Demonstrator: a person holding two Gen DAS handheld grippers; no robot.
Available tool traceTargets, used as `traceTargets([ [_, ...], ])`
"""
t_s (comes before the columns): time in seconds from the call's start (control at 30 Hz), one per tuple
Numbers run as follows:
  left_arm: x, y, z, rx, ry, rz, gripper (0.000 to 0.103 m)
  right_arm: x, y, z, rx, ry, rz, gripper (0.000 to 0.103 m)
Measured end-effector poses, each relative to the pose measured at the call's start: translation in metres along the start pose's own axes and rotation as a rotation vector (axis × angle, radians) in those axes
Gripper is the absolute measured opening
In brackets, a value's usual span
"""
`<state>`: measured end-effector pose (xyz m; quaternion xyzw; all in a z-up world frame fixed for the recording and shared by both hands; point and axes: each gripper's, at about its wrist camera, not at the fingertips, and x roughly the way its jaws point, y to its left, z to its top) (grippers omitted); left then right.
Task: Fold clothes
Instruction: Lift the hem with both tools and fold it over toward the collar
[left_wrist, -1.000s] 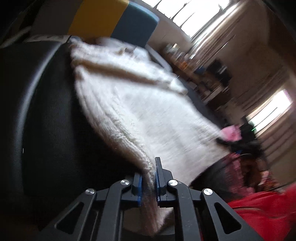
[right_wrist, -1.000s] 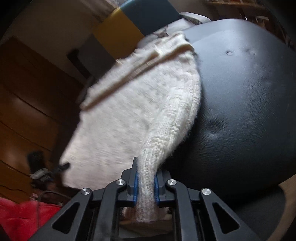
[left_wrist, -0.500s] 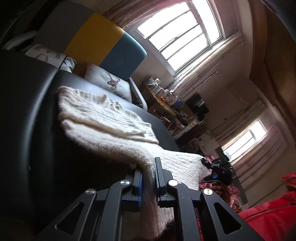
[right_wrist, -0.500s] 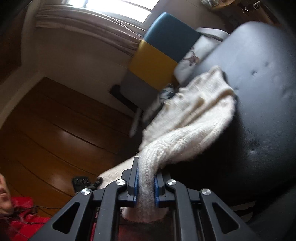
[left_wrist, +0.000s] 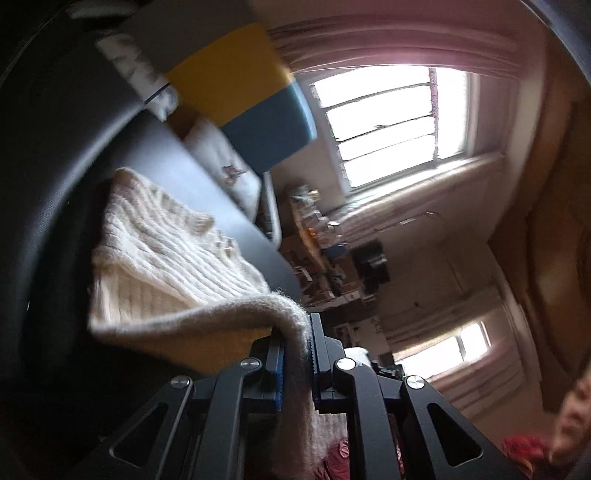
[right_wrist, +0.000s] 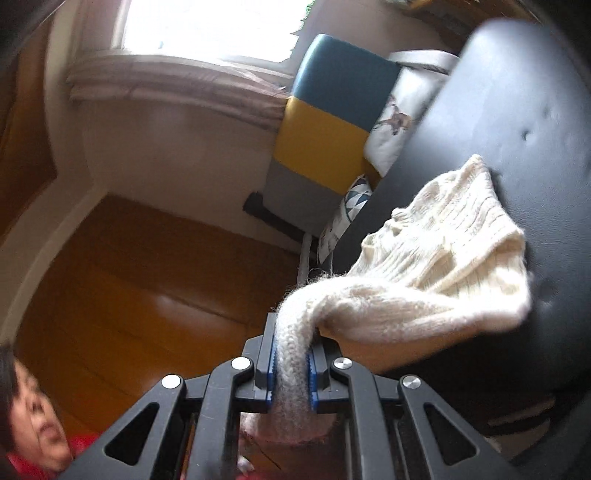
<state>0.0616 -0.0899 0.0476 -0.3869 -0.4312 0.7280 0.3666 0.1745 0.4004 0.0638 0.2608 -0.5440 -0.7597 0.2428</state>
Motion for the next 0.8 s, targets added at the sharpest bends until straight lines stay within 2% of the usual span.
traceTargets([
  [0.2, 0.037, 0.04, 0.037, -0.133, 0.014, 0.077, 0.011, 0.038, -0.036, 0.043, 0.104, -0.029, -0.015, 0.011],
  [0.43, 0.076, 0.091, 0.067, -0.288, 0.034, 0.17, 0.011, 0.079, -0.089, 0.076, 0.228, -0.004, -0.103, 0.012],
  [0.57, 0.089, 0.111, 0.075, -0.38, 0.033, 0.181, 0.011, 0.095, -0.117, 0.088, 0.317, 0.0, -0.152, 0.012],
  [0.63, 0.095, 0.116, 0.079, -0.401, 0.035, 0.19, 0.011, 0.103, -0.128, 0.094, 0.346, -0.004, -0.169, 0.012],
  [0.8, 0.107, 0.12, 0.089, -0.394, 0.049, 0.278, 0.011, 0.122, -0.15, 0.105, 0.393, -0.002, -0.222, 0.012],
])
